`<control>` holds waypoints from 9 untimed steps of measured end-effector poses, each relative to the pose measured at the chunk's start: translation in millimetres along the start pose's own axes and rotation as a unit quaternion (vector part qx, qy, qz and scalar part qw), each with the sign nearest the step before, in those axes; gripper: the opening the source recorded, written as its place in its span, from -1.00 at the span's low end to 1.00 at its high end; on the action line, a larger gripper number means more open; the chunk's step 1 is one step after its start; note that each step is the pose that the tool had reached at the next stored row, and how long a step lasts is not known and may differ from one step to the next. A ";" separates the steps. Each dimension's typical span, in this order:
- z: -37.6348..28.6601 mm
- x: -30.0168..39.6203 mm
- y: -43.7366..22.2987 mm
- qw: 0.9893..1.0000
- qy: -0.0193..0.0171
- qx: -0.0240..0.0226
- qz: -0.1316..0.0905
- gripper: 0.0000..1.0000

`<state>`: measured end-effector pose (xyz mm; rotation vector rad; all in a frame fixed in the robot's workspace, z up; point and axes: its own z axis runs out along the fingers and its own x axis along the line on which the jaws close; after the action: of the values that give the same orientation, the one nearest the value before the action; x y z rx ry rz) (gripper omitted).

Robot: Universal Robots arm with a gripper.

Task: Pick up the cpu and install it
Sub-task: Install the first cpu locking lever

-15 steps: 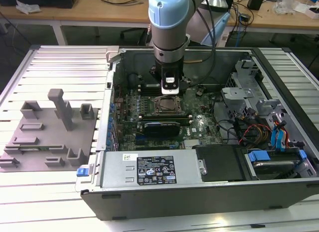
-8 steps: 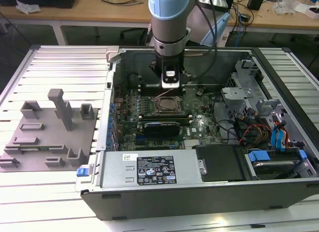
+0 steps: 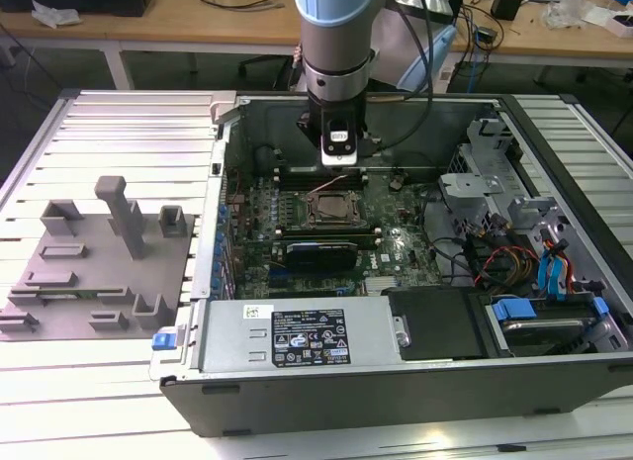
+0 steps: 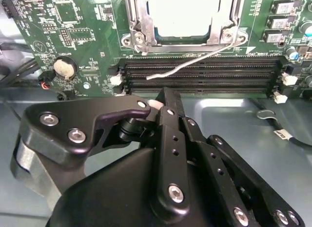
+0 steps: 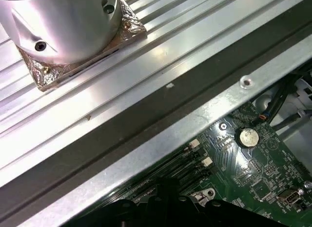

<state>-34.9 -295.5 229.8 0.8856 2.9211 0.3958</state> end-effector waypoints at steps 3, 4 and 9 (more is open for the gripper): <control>-1.5 -0.7 -0.7 1.000 0.000 0.000 0.000 -0.79; -2.0 -1.3 -1.6 1.000 0.000 0.000 0.000 -0.79; -3.5 -5.2 -7.2 1.000 0.000 0.000 0.001 -0.79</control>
<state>-34.9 -305.0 231.3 0.8873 2.9204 0.3957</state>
